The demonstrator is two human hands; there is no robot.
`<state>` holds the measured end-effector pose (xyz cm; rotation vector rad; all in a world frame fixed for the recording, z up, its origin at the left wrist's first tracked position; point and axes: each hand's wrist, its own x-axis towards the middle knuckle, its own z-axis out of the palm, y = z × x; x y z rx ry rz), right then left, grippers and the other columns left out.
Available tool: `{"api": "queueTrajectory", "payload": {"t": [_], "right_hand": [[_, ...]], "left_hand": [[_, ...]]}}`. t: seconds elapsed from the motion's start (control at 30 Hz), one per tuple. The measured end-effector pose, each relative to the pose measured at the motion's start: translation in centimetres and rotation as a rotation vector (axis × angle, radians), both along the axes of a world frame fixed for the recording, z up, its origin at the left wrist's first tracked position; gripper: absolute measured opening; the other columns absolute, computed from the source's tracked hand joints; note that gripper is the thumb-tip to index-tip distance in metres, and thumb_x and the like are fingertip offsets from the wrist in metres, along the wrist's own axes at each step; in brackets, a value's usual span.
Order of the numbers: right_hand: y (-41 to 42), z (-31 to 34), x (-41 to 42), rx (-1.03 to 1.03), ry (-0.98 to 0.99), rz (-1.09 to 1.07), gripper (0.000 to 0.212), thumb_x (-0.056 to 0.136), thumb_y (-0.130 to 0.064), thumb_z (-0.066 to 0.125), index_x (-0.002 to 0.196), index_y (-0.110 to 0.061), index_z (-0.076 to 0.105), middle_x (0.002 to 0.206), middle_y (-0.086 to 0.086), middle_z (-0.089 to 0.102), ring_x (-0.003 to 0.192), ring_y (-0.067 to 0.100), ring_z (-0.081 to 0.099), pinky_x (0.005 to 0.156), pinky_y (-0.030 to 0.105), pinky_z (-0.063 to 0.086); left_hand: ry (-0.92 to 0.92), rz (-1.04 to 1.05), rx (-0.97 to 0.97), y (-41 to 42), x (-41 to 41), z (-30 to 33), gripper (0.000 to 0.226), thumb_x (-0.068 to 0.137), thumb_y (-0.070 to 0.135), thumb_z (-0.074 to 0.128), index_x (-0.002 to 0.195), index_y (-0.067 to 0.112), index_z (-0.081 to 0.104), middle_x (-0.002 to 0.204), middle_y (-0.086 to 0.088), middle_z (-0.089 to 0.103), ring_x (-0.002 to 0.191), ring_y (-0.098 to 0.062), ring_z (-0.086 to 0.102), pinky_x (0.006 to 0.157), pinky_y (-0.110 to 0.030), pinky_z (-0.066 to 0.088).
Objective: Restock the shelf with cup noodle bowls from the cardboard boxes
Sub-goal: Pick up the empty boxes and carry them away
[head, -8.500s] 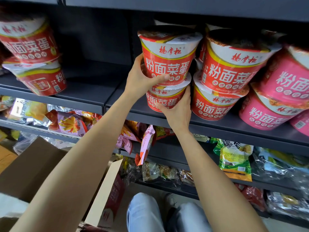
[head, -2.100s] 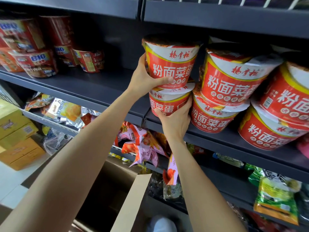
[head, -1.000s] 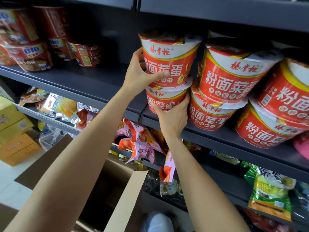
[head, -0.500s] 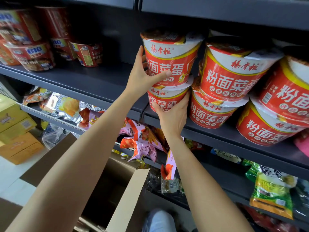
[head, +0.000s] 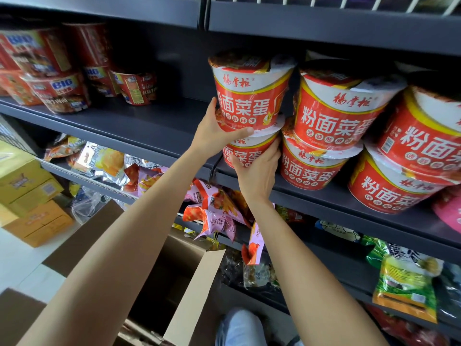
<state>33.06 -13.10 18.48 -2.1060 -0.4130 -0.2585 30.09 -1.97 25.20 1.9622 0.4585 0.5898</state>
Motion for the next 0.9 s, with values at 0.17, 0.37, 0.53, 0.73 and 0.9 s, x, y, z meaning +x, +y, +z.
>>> {"api": "queueTrajectory", "payload": {"t": [0.17, 0.37, 0.53, 0.73, 0.9], "right_hand": [[-1.2, 0.2, -0.8, -0.025, -0.044, 0.002, 0.094, 0.082, -0.034, 0.072, 0.15, -0.007, 0.013, 0.149, 0.014, 0.029, 0.136, 0.026, 0.032, 0.102, 0.036, 0.04], [-5.0, -1.3, -6.0, 0.175, -0.215, 0.226, 0.037, 0.089, -0.01, 0.06, 0.126, -0.01, 0.053, 0.12, 0.005, 0.059, 0.11, 0.014, 0.053, 0.079, 0.01, 0.037], [-5.6, -4.5, -9.6, 0.02, -0.096, 0.68, 0.018, 0.093, -0.015, 0.052, 0.107, -0.015, 0.063, 0.086, -0.006, 0.069, 0.079, 0.009, 0.063, 0.068, 0.022, 0.049], [-0.7, -12.3, -14.1, -0.518, 0.079, 1.146, 0.029, 0.093, -0.031, 0.056, 0.119, -0.019, 0.06, 0.111, 0.0, 0.066, 0.103, 0.017, 0.062, 0.083, 0.03, 0.047], [5.3, -19.1, -19.0, -0.805, 0.2, 1.34, 0.044, 0.094, -0.043, 0.051, 0.132, -0.021, 0.049, 0.128, 0.003, 0.058, 0.115, 0.024, 0.056, 0.091, 0.036, 0.046]], "left_hand": [[0.026, 0.047, 0.025, -1.3, -1.2, 0.0, 0.098, 0.079, 0.048, 0.072, 0.153, 0.017, 0.015, 0.149, 0.001, 0.043, 0.13, -0.014, 0.047, 0.102, -0.031, 0.041], [-0.268, 0.412, -0.039, -4.4, -10.8, -3.1, 0.034, 0.095, 0.028, 0.058, 0.127, 0.016, 0.057, 0.109, 0.007, 0.066, 0.1, -0.005, 0.062, 0.088, -0.019, 0.049], [-0.233, 0.663, -0.017, -6.0, -21.8, -9.4, 0.013, 0.095, 0.019, 0.057, 0.104, 0.017, 0.067, 0.077, 0.011, 0.07, 0.071, -0.012, 0.068, 0.071, -0.032, 0.056], [0.374, 1.026, -0.257, -5.2, -32.1, -21.7, 0.045, 0.089, 0.035, 0.065, 0.128, 0.015, 0.054, 0.114, 0.001, 0.063, 0.107, -0.021, 0.062, 0.092, -0.036, 0.048], [0.743, 1.016, -0.652, -3.4, -33.9, -30.5, 0.095, 0.085, 0.058, 0.06, 0.152, 0.009, 0.016, 0.152, -0.013, 0.037, 0.134, -0.031, 0.043, 0.107, -0.042, 0.04]]}}
